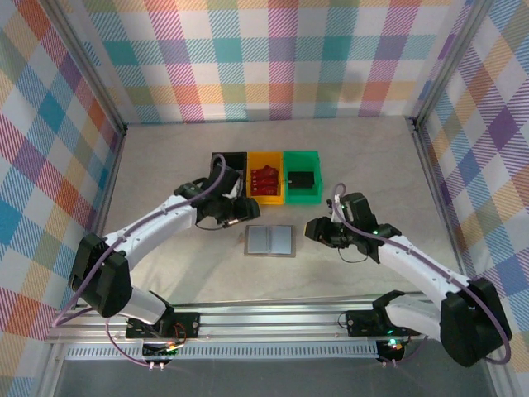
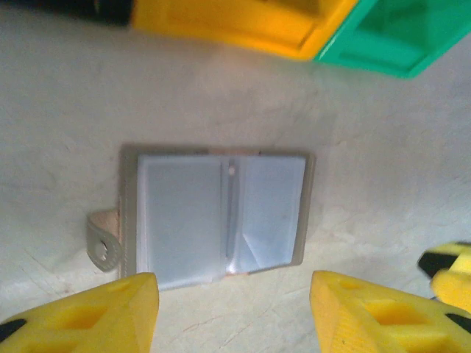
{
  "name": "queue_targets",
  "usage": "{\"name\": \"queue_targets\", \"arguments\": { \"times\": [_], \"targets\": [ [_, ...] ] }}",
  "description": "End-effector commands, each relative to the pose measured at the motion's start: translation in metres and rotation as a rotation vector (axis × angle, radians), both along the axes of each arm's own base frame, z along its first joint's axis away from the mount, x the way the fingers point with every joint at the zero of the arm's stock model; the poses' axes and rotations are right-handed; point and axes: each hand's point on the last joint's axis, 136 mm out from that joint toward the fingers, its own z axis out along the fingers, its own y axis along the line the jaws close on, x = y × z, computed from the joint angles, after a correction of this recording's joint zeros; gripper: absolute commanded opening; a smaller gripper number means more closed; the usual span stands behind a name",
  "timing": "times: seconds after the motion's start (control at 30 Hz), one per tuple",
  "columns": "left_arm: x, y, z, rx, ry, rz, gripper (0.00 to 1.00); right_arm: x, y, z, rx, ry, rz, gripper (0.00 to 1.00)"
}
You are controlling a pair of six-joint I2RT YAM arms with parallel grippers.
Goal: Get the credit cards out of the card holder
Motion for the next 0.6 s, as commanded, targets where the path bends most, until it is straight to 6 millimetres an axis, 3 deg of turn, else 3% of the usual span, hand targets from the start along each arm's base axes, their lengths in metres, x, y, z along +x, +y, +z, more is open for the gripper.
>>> {"name": "queue_targets", "arguments": {
  "times": [0.0,0.23,0.57],
  "targets": [
    [0.002,-0.008,0.002,-0.037,-0.055,0.064,0.58,0.004,0.008,0.000,0.009,0.042,0.010,0.23],
    [-0.008,-0.004,-0.025,0.015,-0.038,0.067,0.58,0.004,0.026,-0.016,-0.020,0.090,0.057,0.06],
    [-0.018,-0.015,-0.058,0.000,0.005,0.064,0.58,0.007,0.042,-0.042,-0.055,0.137,0.079,0.00]
  ]
}}
